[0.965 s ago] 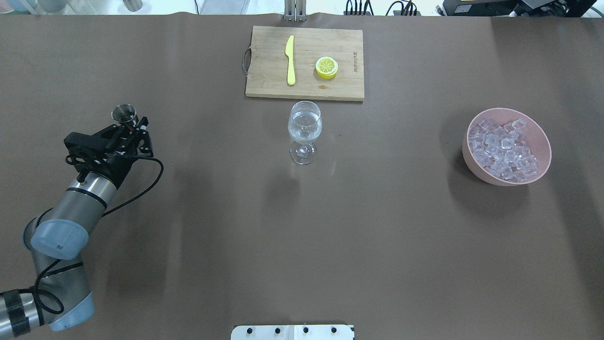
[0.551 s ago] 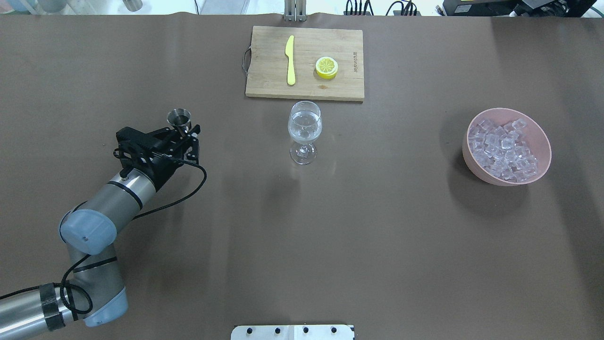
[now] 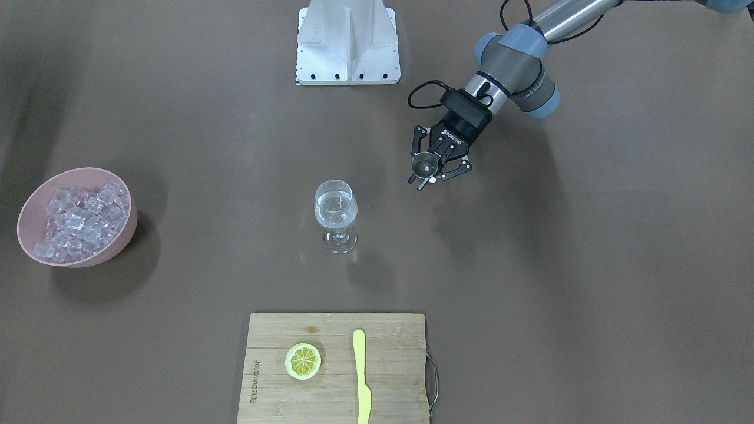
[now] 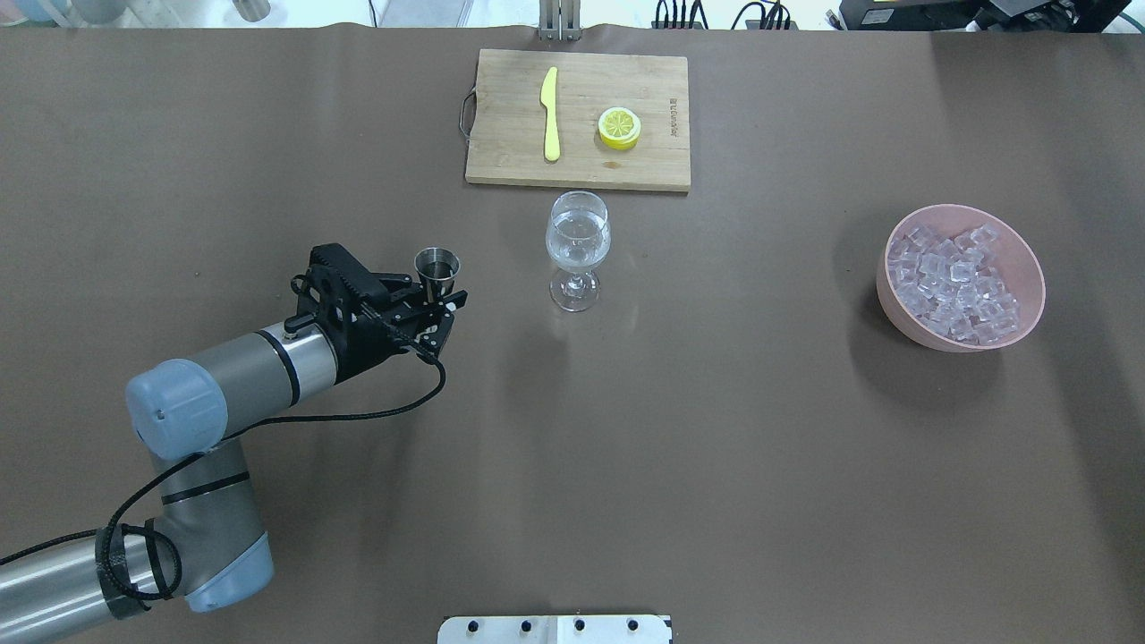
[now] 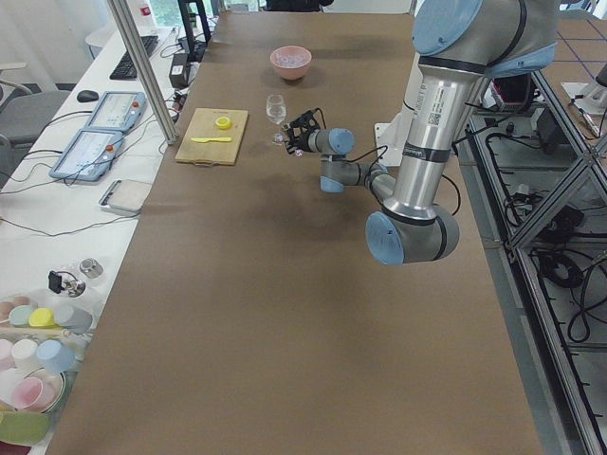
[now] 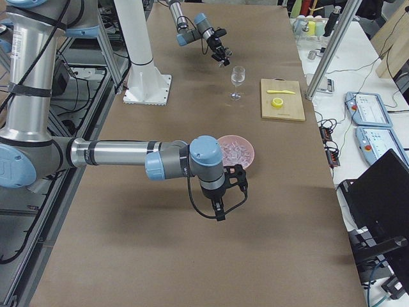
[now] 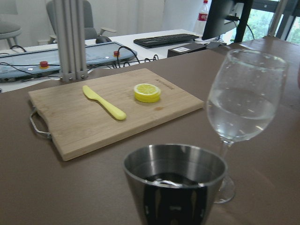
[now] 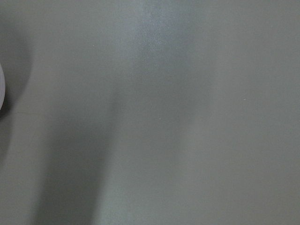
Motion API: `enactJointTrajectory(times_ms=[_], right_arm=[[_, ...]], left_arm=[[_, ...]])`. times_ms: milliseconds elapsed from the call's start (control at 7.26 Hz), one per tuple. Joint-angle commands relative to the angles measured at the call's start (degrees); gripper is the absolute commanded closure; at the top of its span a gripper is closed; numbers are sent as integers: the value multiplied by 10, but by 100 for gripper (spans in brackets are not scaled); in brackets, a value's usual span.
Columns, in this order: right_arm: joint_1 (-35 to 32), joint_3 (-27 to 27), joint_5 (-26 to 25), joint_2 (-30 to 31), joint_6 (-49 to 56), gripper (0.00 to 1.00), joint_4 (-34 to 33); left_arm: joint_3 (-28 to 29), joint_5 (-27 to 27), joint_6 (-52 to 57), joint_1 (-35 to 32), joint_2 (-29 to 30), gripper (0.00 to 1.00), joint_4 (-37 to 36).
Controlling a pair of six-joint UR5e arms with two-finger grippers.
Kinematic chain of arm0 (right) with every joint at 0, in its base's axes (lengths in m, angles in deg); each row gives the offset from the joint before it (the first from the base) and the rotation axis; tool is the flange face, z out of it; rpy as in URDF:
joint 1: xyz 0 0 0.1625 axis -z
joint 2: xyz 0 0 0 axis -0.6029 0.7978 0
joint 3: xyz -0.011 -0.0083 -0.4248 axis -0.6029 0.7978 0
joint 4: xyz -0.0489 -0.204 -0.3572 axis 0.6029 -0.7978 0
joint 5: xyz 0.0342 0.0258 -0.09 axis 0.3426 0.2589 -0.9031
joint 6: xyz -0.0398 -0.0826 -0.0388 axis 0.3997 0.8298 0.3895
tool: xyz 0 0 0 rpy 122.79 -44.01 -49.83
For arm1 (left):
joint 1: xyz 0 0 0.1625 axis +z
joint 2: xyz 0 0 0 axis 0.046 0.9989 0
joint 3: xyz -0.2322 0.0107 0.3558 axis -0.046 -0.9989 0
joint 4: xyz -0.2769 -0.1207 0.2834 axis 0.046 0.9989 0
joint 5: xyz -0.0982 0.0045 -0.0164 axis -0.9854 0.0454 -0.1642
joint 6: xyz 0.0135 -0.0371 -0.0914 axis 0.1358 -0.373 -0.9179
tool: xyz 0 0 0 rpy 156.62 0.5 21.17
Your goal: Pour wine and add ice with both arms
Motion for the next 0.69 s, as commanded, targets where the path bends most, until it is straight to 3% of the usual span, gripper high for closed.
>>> enactJointTrajectory(times_ms=[0, 551], right_arm=[[0, -1, 1, 1, -2, 0, 0], [0, 2, 1, 3, -1, 0, 0]], left_arm=[[-17, -38, 62, -11, 54, 100, -78], [-36, -55, 107, -38, 125, 100, -245]])
